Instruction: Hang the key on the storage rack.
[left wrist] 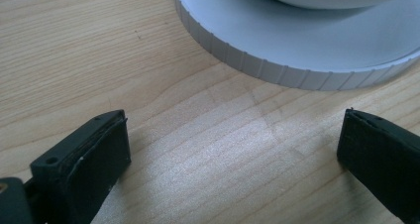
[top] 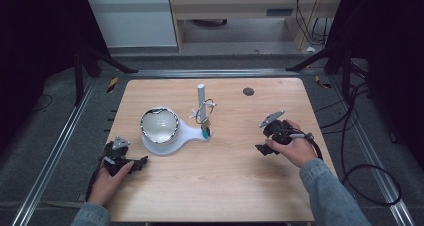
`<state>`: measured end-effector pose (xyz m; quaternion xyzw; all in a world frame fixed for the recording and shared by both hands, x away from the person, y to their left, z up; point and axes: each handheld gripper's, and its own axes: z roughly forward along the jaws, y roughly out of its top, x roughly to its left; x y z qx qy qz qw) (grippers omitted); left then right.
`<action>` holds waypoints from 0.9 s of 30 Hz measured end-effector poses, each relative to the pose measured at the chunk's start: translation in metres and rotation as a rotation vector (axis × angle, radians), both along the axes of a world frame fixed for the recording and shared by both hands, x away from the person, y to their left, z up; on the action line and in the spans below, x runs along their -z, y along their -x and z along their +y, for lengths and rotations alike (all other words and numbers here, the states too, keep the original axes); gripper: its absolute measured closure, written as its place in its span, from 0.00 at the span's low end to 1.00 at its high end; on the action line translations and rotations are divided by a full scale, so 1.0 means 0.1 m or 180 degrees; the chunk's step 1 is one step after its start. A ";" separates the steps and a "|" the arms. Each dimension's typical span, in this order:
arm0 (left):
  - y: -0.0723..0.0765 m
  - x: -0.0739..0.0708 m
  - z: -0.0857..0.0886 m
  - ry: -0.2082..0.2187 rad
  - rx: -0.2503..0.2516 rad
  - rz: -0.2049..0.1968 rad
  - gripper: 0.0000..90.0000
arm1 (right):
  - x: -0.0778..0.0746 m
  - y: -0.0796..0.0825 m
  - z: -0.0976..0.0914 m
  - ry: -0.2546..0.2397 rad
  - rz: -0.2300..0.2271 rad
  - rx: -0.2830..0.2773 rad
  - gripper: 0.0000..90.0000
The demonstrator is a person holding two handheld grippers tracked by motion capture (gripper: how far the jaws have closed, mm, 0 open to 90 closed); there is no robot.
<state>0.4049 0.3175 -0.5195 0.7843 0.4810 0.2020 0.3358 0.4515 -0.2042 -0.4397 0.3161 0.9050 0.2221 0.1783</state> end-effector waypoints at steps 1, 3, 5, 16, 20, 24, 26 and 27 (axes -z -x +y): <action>0.00 0.00 0.00 -0.0001 0.0001 0.0000 0.00 | 0.02 0.01 -0.01 -0.0019 0.0007 0.0010 0.14; 0.00 0.00 0.00 -0.0001 0.0000 0.0000 0.00 | 0.07 0.02 -0.03 -0.0062 -0.0009 0.0034 0.14; 0.00 0.00 0.00 -0.0001 0.0000 0.0000 0.00 | 0.15 0.02 -0.06 -0.0111 -0.0018 0.0076 0.14; 0.00 0.00 0.00 -0.0001 0.0000 0.0000 0.00 | 0.33 -0.07 -0.36 -0.0388 -0.0093 0.0477 0.14; 0.00 0.00 0.00 0.0000 0.0000 0.0000 0.00 | 0.41 -0.10 -0.48 -0.0484 -0.0112 0.0652 0.14; 0.00 0.00 0.00 -0.0003 0.0002 -0.0002 0.00 | 0.50 -0.12 -0.54 -0.0605 -0.0154 0.0791 0.13; 0.00 0.00 0.00 -0.0004 0.0003 -0.0001 0.00 | 0.51 -0.12 -0.55 -0.0635 -0.0143 0.0813 0.12; 0.00 0.00 0.00 -0.0001 0.0000 -0.0001 0.00 | 0.55 -0.13 -0.55 -0.0634 -0.0155 0.0845 0.11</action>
